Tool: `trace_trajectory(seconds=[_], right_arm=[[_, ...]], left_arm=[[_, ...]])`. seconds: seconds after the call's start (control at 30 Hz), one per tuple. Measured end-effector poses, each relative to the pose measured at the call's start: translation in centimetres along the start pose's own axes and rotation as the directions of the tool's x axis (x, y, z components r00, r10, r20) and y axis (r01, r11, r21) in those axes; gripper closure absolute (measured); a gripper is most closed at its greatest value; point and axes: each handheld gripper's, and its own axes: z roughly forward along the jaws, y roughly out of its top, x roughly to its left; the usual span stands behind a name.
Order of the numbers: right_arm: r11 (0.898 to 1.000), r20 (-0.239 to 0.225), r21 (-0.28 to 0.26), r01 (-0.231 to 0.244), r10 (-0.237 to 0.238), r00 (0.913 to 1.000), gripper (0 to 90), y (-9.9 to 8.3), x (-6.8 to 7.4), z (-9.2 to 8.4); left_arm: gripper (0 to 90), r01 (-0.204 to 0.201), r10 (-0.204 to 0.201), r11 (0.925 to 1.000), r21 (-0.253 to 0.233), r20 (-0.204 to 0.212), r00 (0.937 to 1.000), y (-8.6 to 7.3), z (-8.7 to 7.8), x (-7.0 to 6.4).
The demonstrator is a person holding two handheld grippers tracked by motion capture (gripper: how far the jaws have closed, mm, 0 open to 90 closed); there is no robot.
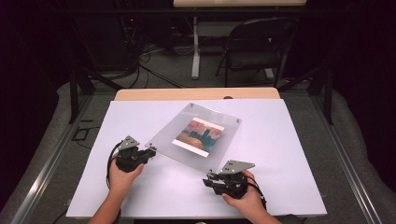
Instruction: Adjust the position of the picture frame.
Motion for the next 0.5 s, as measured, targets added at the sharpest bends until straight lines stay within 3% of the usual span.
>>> trace_trajectory(seconds=[0.13,0.5], right_arm=[[1.000,0.008,0.006,-0.001,0.001,1.0000,75.0,0.00,-0.18,0.26],[1.000,-0.025,-0.008,-0.016,0.016,0.9995,83.7,0.22,0.02,0.10]], left_arm=[[85.0,0.002,-0.002,1.0000,-0.005,0.007,1.0000,-0.04,-0.07,-0.16],[85.0,0.002,-0.002,1.0000,0.000,0.004,1.0000,-0.16,0.06,-0.07]])
